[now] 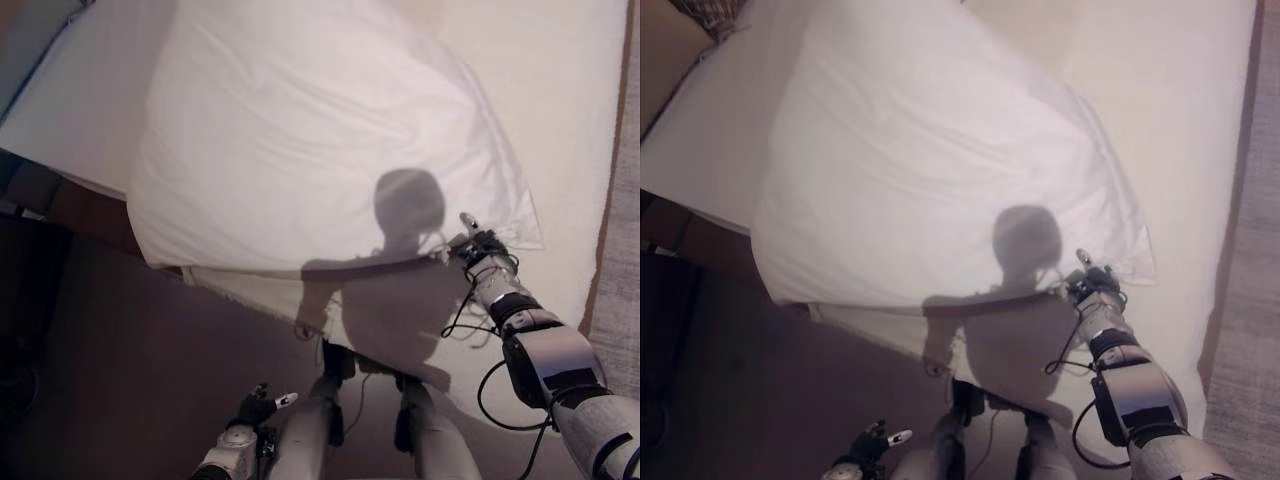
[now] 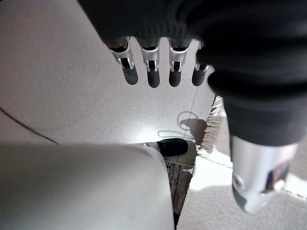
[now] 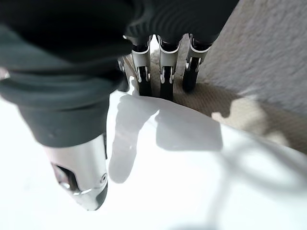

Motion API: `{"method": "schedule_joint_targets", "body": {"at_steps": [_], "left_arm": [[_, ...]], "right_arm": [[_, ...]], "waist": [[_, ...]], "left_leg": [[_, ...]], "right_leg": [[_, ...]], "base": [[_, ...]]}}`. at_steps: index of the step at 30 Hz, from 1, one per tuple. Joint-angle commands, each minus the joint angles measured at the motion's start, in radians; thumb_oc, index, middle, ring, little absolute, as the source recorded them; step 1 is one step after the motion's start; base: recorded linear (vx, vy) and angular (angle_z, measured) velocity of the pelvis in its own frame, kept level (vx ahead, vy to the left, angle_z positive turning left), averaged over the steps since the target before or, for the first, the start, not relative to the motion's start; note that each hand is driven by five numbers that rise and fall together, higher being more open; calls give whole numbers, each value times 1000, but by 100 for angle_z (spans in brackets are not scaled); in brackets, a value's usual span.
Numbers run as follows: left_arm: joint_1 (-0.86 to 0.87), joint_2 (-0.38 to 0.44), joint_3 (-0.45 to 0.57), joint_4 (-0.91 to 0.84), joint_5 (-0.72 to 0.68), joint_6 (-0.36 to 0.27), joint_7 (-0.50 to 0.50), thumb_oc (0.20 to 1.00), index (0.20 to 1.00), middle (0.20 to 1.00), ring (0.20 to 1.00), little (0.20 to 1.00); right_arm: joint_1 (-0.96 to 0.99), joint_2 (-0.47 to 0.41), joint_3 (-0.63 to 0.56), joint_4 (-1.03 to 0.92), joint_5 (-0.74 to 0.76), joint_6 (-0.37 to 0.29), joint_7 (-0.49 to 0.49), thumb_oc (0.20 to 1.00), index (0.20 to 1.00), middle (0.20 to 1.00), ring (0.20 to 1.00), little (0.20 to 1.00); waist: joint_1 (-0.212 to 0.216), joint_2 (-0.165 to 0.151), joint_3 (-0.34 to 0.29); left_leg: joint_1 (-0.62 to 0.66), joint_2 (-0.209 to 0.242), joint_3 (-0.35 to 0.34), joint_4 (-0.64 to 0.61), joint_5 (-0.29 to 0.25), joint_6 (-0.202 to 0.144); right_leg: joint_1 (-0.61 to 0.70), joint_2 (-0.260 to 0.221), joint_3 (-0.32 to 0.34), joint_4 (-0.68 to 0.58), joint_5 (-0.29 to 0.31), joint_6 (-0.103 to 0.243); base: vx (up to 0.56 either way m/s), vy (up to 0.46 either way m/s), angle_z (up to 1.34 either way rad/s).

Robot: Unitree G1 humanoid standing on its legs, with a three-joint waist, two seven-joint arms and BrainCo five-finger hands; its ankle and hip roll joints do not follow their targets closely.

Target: Make the bed

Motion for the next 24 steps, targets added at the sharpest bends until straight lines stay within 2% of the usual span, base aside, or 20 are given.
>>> {"method": "schedule_joint_targets", "body": {"at_steps": [1,7,8,9,11,18,21,24], "left_arm": [[-12,-15,-86,-12,-41,-9,20,1000,1000,1000,1000,1000],[-22,-9,-105,-51,-63,-18,26,1000,1000,1000,1000,1000],[-21,-8,-109,-60,-64,-21,25,1000,1000,1000,1000,1000],[-24,-6,-120,-69,-64,-22,28,1000,1000,1000,1000,1000],[-30,-7,-121,-72,-67,-22,30,1000,1000,1000,1000,1000],[-54,-1,-143,-95,-56,-22,22,1000,1000,1000,1000,1000],[-58,13,-178,-172,-52,-21,-15,1000,1000,1000,1000,1000],[-65,34,-222,-306,-122,-13,-86,1000,1000,1000,1000,1000]], "right_arm": [[-151,-95,0,-8,26,-81,-19,1000,1000,1000,1000,1000],[-255,-162,49,13,-5,-81,-30,1000,1000,1000,1000,1000],[-265,-169,53,16,-10,-79,-32,881,881,881,881,881],[-292,-180,70,14,-21,-82,-36,467,467,467,467,467],[-299,-181,71,11,-18,-86,-36,200,200,200,200,200],[-278,-117,95,-118,11,-144,-25,200,200,200,200,200],[-247,-93,130,-207,-35,-154,-26,200,200,200,200,200],[-224,-100,204,-321,-168,-125,-18,200,200,200,200,200]], "waist": [[23,-30,29],[34,-16,50],[36,-15,54],[39,-12,60],[37,-11,63],[12,-28,66],[-8,-45,58],[-39,-76,27]], "left_leg": [[-24,-82,-21,-1,-17,-33],[-68,-89,-36,-1,-3,-33],[-68,-90,-39,-1,-7,-34],[-75,-93,-45,-1,-1,-36],[-82,-94,-48,-1,7,-36],[-49,-101,-58,-1,5,-43],[-10,-99,-52,-1,-7,-39],[62,-92,-14,-1,-38,-23]], "right_leg": [[-11,-39,17,24,79,69],[-53,-45,11,40,82,71],[-54,-46,10,43,77,72],[-63,-47,10,47,80,72],[-67,-49,7,48,86,72],[-27,-55,3,39,91,76],[3,-57,14,38,92,79],[56,-55,50,34,88,85]], "base": [[-19,17,5],[-23,7,10],[-13,1,4],[0,0,0],[-24,-2,10],[-3,15,7],[-4,53,2],[12,72,-1]]}}
